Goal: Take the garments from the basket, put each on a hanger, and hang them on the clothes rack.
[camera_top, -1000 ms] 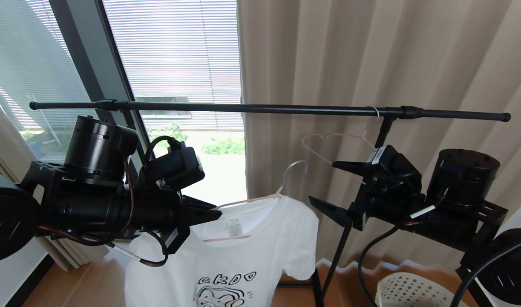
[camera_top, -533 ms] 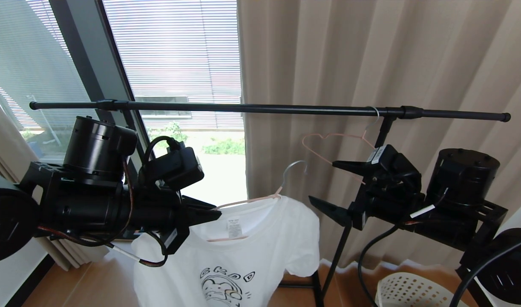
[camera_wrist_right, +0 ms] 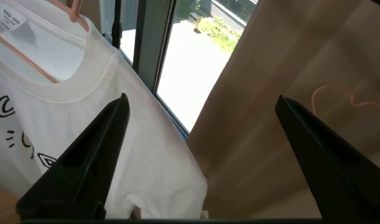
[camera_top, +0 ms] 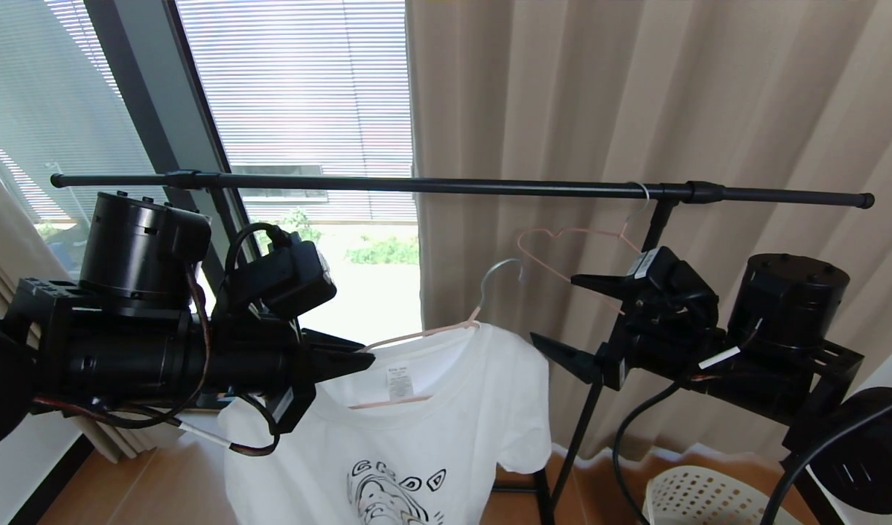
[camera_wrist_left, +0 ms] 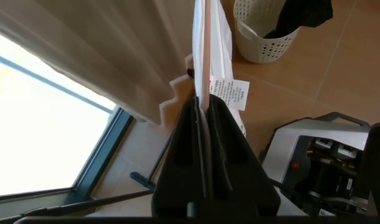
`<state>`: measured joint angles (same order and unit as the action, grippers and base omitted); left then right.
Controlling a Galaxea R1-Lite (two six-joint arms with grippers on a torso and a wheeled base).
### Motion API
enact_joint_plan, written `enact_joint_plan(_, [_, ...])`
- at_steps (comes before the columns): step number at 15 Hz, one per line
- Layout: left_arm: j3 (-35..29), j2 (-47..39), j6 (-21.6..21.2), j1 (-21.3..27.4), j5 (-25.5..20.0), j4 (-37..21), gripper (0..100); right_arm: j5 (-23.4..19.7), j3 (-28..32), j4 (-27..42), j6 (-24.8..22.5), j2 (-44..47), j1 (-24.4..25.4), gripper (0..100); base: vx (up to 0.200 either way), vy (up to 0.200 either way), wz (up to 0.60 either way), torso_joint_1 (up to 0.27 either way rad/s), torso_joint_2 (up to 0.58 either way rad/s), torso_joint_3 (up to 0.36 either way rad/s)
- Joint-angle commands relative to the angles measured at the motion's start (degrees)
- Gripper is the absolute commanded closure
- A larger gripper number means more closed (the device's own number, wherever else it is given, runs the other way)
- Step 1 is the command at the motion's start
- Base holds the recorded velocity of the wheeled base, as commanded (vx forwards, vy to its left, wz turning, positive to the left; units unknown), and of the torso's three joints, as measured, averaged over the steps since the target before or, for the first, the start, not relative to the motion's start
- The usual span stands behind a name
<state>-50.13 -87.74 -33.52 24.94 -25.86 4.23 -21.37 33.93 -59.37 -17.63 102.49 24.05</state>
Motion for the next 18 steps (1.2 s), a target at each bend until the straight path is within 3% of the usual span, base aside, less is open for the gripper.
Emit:
enact_joint_plan(1, [0.7, 0.8, 0.0, -0.1, 0.0, 0.3, 100, -0.1, 0.1, 0.0, 0.0, 0.4, -0.2, 0, 0.0, 0.0, 0.0, 0.0, 0.0, 0.0])
enact_joint_plan(2, [2.4, 2.0, 1.1, 0.0, 0.0, 2.8, 100, -1.5, 0.3, 0.0, -1.3, 2.4, -1.8, 0, 0.0, 0.0, 0.0, 0.0, 0.0, 0.0])
enact_joint_plan(6, [3.2, 4.3, 2.5, -0.1, 0.0, 3.4, 100, -5.0, 0.0, 0.2, -8.9, 6.8, -5.6, 0, 0.0, 0.0, 0.0, 0.0, 0.0, 0.0])
enact_joint_plan(18, [5.3, 10.0, 2.7, 0.0, 0.0, 3.7, 100, -4.9, 1.3, 0.0, -14.1, 14.7, -7.6, 0, 0.0, 0.0, 0.0, 0.0, 0.0, 0.0])
